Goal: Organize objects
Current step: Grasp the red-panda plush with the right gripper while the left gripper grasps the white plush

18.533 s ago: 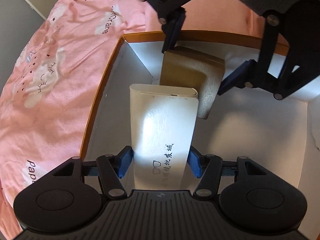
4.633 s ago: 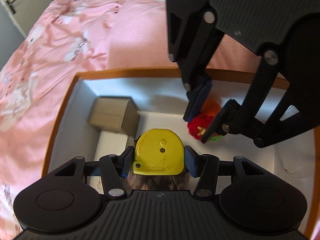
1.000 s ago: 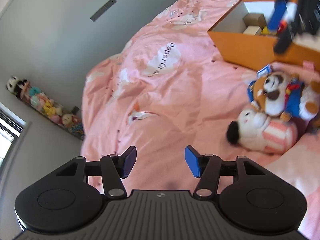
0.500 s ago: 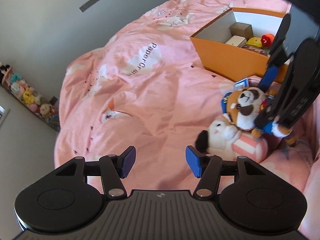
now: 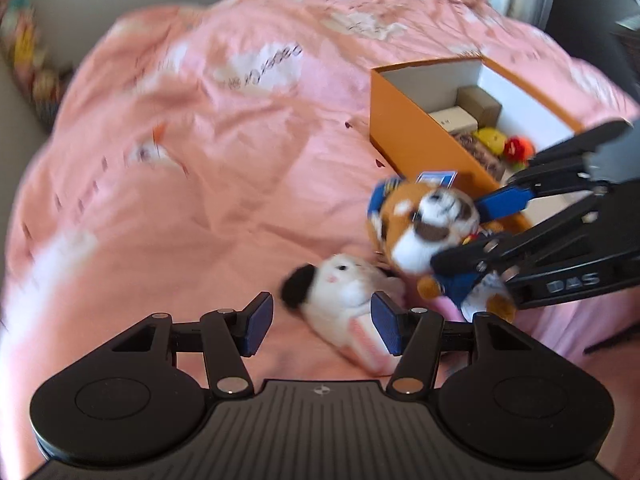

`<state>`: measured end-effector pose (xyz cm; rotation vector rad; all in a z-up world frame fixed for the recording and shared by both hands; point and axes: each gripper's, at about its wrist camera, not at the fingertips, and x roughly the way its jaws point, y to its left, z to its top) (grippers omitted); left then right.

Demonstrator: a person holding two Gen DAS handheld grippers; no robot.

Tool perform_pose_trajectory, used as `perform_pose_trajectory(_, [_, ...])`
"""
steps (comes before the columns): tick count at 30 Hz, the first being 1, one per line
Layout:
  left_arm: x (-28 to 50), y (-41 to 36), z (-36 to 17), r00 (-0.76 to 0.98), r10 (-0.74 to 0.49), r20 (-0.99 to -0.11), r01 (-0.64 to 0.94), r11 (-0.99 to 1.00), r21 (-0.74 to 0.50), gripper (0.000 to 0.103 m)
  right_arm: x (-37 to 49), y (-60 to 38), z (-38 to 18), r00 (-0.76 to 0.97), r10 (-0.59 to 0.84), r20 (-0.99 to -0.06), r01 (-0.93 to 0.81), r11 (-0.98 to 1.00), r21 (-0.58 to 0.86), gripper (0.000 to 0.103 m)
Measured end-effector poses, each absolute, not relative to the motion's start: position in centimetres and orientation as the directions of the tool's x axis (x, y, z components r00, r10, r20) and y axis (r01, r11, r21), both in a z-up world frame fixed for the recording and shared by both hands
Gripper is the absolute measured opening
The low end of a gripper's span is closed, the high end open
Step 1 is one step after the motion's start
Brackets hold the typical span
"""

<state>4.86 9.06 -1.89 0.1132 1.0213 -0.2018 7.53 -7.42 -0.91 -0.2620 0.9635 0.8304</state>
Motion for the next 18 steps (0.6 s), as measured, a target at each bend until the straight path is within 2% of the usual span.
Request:
perform_pose_trajectory(6, [7.0,9.9,-4.2,0.429,-0.171,-0.887,0.018,0.983,-0.181,0.067,8.4,-10.8,2.9,0.395,0.594,-0.701,-0.685,0.699,0.207,0.048])
perform_pose_trajectory(11, [8.2,10.9,-6.6,0.383,-0.180,-0.906,-0.122,0.962,-0.243,0.067,9.0,-14.2,5.6,0.494,0.595,-0.634,-0.631,0.747,0.209,0.048])
perform_pose_trajectory(18, [8.9,12.0,-9.0,0.353,-0.240,-0.904,-0.229,0.915,-0.333,0.075,10.3,-18.2,5.4,0.589,0.489,-0.644,-0.522,0.838,0.158,0.048])
